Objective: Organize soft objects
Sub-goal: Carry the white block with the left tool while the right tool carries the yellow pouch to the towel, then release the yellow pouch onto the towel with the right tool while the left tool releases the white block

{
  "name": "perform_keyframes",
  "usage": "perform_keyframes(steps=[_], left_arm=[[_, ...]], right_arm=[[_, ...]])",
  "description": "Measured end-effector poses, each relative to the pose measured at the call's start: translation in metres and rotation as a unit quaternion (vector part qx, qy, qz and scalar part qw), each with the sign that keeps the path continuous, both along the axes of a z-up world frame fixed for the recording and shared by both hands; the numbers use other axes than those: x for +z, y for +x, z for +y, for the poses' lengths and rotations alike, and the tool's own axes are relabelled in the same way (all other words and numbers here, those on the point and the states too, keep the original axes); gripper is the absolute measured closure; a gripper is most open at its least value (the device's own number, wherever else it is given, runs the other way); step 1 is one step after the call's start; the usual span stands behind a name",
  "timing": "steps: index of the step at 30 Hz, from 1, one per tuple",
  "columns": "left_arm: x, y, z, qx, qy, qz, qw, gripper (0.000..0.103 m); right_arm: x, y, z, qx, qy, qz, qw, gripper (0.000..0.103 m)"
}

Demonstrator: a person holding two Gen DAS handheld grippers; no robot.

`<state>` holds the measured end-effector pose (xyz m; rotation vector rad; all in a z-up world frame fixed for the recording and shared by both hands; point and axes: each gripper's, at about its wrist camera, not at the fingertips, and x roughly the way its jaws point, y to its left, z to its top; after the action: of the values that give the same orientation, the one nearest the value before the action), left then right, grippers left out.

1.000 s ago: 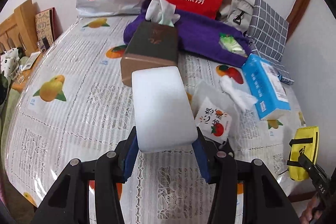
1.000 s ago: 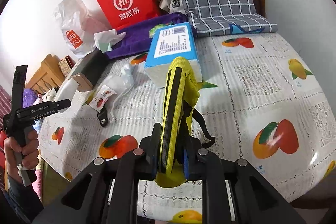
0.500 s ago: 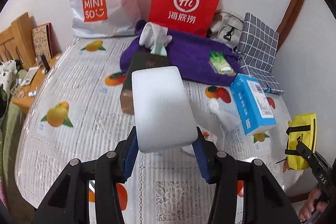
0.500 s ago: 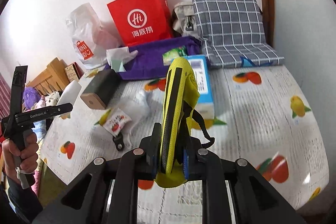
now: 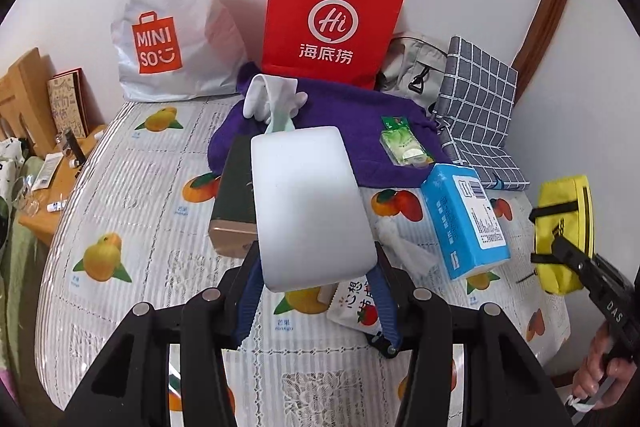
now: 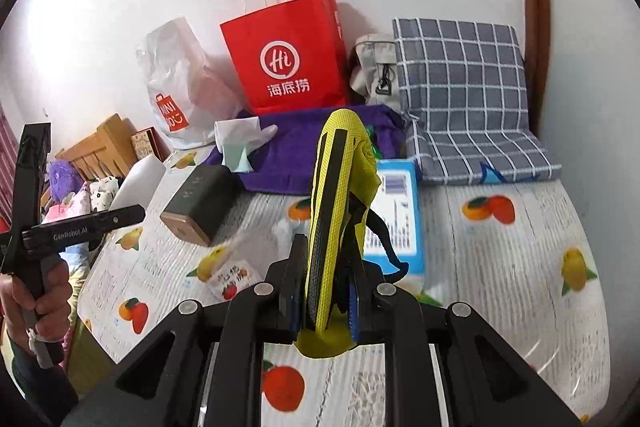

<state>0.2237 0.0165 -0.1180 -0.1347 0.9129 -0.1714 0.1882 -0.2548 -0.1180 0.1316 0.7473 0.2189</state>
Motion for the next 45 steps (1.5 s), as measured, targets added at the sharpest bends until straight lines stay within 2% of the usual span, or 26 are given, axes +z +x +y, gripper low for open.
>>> perform_keyframes(steps=[14,29,38,45], left_arm=[[0.001,0.038,-0.003,0.004,0.000,0.006,1.0000,0.055],[0.009,0.090,-0.017,-0.007,0.016,-0.009,0.9998,0.055],[0.006,0.125,-0.017,-0.006,0.033,0.000,0.9994,0.055],[-0.001,0.157,-0.019,-0.007,0.027,0.015,0.9995,0.054]], right_arm=[[0.015,0.055,0.015,0.019,-0.004,-0.008,1.000,0.086],[0.014,0.118,0.000,-0.003,-0.006,-0.006,1.000,0.086],[0.013,0.162,0.010,0.011,-0.007,-0.005,1.000,0.086],[0.016,0.194,0.022,0.023,0.000,-0.001,1.000,0.086]])
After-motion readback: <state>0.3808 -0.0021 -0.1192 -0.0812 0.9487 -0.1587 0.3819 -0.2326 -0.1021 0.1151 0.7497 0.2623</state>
